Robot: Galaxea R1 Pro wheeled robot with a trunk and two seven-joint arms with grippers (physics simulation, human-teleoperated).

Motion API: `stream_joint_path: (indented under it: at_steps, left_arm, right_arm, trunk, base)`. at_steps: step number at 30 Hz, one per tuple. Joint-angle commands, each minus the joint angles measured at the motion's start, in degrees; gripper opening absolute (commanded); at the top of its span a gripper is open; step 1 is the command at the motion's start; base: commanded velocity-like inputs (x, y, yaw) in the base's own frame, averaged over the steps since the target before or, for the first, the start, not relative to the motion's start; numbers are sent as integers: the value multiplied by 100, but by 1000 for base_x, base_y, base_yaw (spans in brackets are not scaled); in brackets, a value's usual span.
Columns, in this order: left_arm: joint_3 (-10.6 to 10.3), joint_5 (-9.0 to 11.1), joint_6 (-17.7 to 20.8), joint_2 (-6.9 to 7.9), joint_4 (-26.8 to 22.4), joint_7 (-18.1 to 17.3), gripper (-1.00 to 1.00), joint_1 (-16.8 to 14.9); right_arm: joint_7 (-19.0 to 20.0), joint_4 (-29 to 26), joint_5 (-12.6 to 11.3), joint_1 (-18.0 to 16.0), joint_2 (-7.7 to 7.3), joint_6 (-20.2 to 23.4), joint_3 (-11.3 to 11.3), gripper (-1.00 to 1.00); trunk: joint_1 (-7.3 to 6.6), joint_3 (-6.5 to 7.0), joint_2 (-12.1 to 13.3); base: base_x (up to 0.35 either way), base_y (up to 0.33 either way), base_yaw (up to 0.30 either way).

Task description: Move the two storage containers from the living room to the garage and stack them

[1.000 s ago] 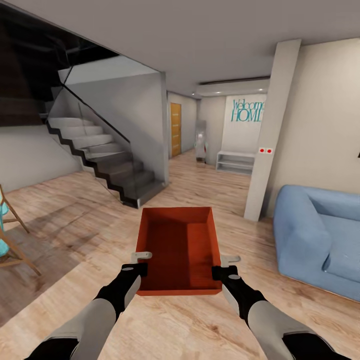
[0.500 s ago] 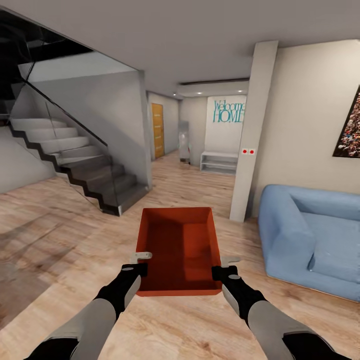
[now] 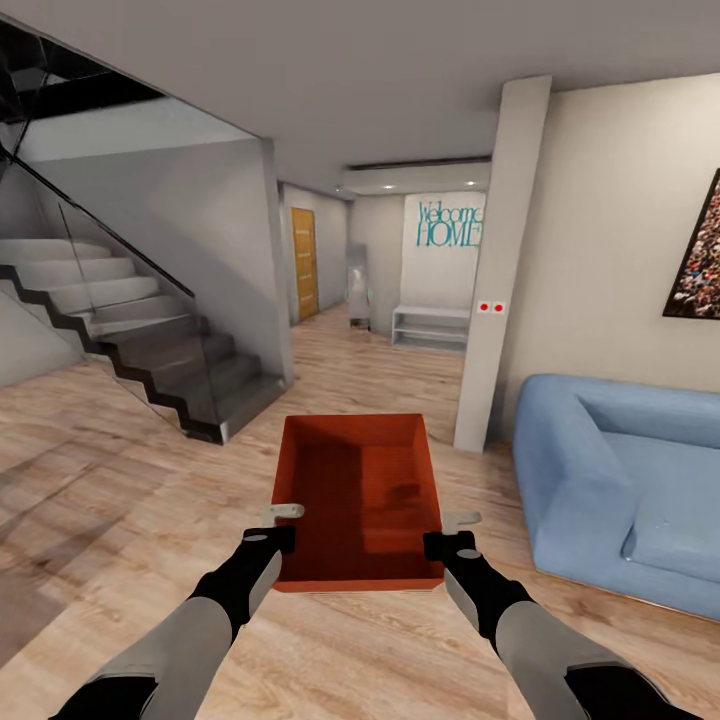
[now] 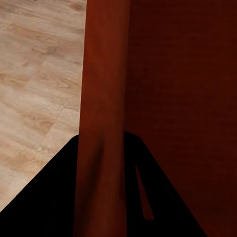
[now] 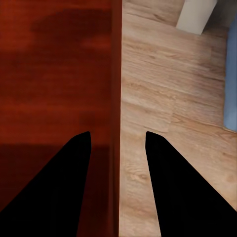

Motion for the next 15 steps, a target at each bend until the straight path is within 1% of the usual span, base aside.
stream_joint_path:
  at_steps: [1,15]
  left_arm:
    - [11,-15,-269,-11,-23,-17,-100,-1]
    - [11,-14,-269,-11,-23,-16,-100,1]
  right_arm:
    - [10,17,-70,0,60,12,-21,-100]
    - [10,17,-70,1,60,18,-23,-100]
  trunk:
    - [5,-3,-4]
    - [5,-3,-4]
  base:
    - [322,0,0]
    - [322,0,0]
